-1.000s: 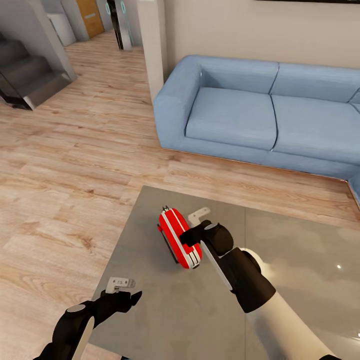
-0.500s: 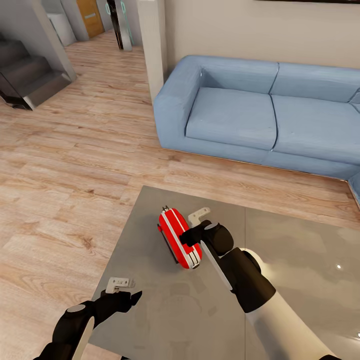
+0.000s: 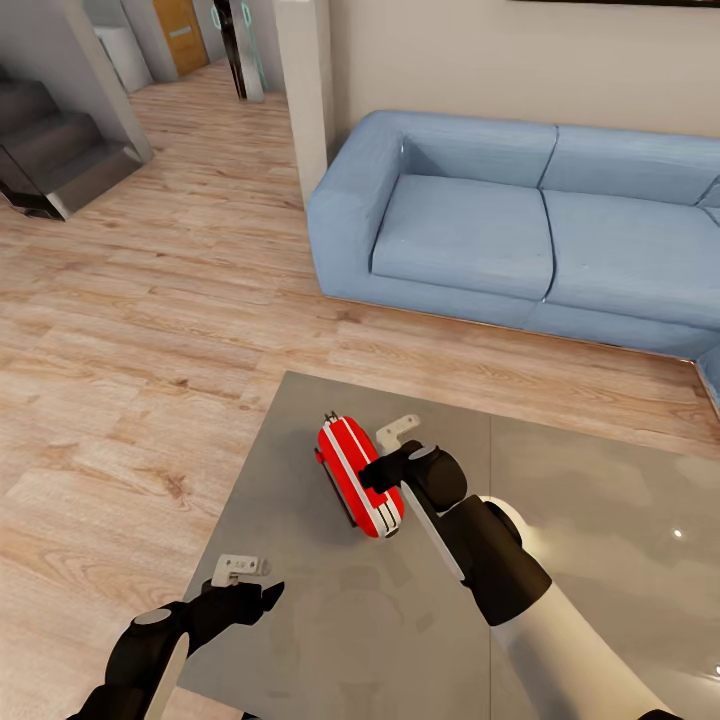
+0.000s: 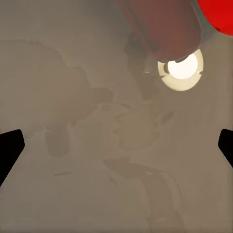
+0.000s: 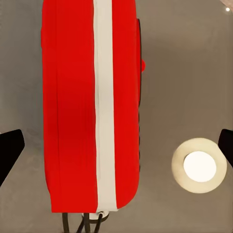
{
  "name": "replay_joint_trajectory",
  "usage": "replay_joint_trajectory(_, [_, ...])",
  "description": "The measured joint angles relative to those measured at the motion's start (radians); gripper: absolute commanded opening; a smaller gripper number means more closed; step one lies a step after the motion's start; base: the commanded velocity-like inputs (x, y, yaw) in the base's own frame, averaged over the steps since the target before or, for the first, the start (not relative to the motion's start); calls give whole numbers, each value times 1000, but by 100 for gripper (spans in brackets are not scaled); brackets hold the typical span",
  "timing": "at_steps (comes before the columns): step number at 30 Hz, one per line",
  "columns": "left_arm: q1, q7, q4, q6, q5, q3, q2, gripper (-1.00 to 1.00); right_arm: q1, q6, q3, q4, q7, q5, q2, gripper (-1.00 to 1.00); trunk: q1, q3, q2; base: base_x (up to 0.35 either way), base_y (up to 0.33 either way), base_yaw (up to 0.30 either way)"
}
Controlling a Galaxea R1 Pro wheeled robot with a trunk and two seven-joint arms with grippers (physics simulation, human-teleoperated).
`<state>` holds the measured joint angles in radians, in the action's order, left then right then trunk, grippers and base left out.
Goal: Turn on the radio receiver that's on the table in the living room.
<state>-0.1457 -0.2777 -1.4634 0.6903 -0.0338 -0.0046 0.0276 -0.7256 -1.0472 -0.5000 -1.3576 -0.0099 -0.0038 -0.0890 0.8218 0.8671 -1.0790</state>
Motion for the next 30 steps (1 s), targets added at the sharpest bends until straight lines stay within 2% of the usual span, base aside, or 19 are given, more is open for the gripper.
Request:
replay_joint_trajectory(17, [0,0,2,0,0,0,0,100,0,0,-2,0,0,-1,-2,100,0,0,0,0,0,0])
replay_joint_trajectory(23, [0,-3,2,-2,0,-2,3,100,-2,0,2,-34,-34,-4,-35,100,0,0,0,0,0,0])
replay_joint_trajectory(30, [0,-5,3,3,-1,-2,3,100,3,8,-8,6,6,1,0,100,0,0,0,0,0,0])
